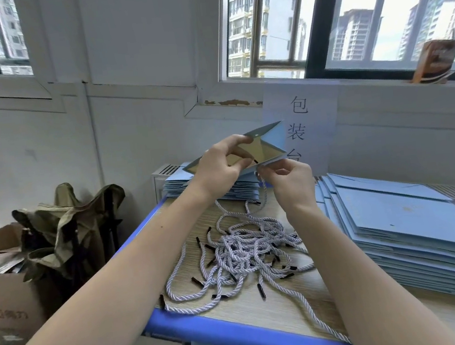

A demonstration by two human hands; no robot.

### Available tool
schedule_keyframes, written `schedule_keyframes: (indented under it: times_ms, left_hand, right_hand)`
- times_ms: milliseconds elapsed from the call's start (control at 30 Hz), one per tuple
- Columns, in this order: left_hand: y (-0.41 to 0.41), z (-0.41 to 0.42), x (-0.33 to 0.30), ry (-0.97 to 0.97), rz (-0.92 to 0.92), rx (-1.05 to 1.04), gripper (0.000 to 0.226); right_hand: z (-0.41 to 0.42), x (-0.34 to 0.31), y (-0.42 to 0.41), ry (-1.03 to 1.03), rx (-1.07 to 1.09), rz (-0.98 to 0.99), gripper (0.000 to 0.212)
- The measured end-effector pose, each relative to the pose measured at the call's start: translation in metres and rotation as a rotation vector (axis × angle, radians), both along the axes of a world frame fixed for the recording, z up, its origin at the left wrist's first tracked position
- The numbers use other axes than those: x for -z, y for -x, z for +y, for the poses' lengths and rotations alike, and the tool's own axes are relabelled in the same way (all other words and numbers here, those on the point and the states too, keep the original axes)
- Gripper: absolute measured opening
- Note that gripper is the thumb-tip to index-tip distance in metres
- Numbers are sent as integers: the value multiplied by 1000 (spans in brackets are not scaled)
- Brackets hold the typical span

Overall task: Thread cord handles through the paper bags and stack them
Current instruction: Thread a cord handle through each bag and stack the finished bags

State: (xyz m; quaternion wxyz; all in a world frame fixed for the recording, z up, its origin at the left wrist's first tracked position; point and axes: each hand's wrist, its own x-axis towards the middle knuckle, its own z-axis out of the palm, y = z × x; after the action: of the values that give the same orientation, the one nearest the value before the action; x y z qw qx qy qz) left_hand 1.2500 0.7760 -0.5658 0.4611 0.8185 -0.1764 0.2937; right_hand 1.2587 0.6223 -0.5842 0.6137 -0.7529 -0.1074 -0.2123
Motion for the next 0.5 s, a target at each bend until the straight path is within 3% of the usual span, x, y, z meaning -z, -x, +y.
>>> schedule_keyframes:
  times_ms: [500]
  left_hand:
    - [-4,4,1,-68,-82,-18,10]
  right_hand:
    - [3,-12,11,-97,-119,23,23]
